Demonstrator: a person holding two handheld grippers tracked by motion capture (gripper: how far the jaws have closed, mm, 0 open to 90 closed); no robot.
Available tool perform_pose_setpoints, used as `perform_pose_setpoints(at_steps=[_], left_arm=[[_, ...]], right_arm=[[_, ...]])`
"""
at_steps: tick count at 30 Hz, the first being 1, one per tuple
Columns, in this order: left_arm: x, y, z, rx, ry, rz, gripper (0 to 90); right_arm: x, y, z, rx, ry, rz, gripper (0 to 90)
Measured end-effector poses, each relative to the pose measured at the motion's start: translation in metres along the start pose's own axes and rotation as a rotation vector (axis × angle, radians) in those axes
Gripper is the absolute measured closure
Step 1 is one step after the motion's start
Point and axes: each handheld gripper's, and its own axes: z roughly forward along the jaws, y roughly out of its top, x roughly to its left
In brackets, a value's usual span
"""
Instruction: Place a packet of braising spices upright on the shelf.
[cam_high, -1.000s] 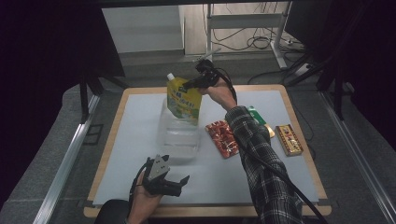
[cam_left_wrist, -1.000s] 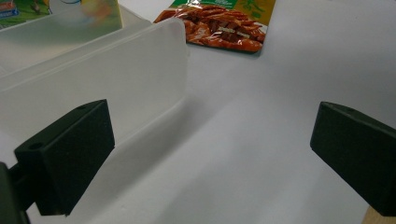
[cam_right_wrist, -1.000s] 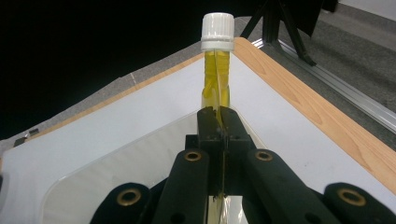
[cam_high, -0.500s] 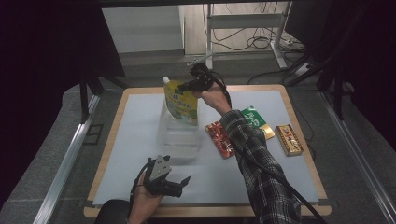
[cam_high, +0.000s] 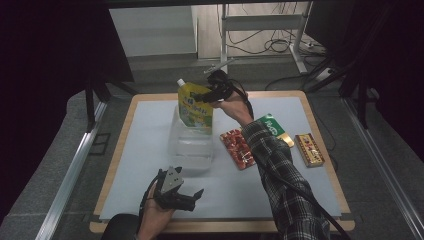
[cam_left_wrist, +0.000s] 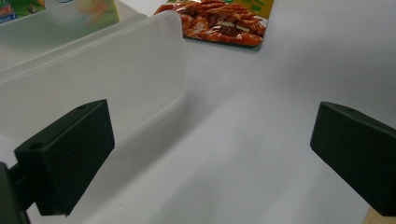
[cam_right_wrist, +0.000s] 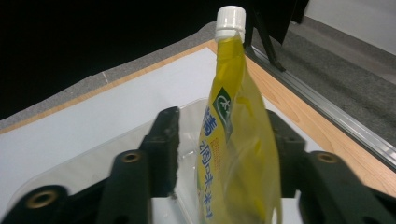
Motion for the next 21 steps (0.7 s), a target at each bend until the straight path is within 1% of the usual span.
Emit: perform_pose_setpoints(at_steps=[1, 4, 6, 7, 8, 9, 11, 14, 17, 18, 21], left_arm=[[0.0, 0.0, 0.0, 0.0, 0.0, 0.0, 0.0], [0.0, 0.0, 0.0, 0.001, 0.001, 0.0, 0.0], [0.0, 0.0, 0.0, 0.002, -0.001, 0.0, 0.0], [0.001, 0.0, 0.0, 0.005, 0.0, -0.002, 0.0], [0.001, 0.0, 0.0, 0.005, 0.0, -0.002, 0.0], [0.001, 0.0, 0.001, 0.006, 0.0, -0.003, 0.0], [0.001, -0.001, 0.001, 0.008, 0.0, -0.005, 0.0], [0.001, -0.001, 0.001, 0.01, -0.001, -0.005, 0.0], [0.001, -0.001, 0.002, 0.01, -0.003, -0.006, 0.0], [0.001, -0.001, 0.002, 0.01, -0.003, -0.006, 0.0], [0.001, -0.001, 0.002, 0.007, -0.008, -0.004, 0.0]], right_arm=[[0.001, -0.001, -0.002, 0.001, -0.003, -0.008, 46.6], [0.001, -0.001, -0.005, 0.006, -0.012, -0.019, 42.9], [0.002, -0.002, -0.009, 0.009, -0.025, -0.029, 38.3], [0.001, -0.004, -0.013, 0.004, -0.023, -0.029, 34.4], [0.001, -0.004, -0.013, 0.004, -0.023, -0.029, 34.4], [0.001, -0.005, -0.014, 0.001, -0.021, -0.029, 32.6], [-0.001, -0.008, -0.019, 0.006, -0.03, -0.03, 26.8], [-0.002, -0.011, -0.023, 0.003, -0.026, -0.022, 24.2], [-0.005, -0.017, -0.032, 0.008, -0.022, -0.028, 16.9], [-0.005, -0.017, -0.032, 0.008, -0.022, -0.028, 16.9], [-0.008, -0.024, -0.041, -0.007, -0.005, -0.029, 11.6]])
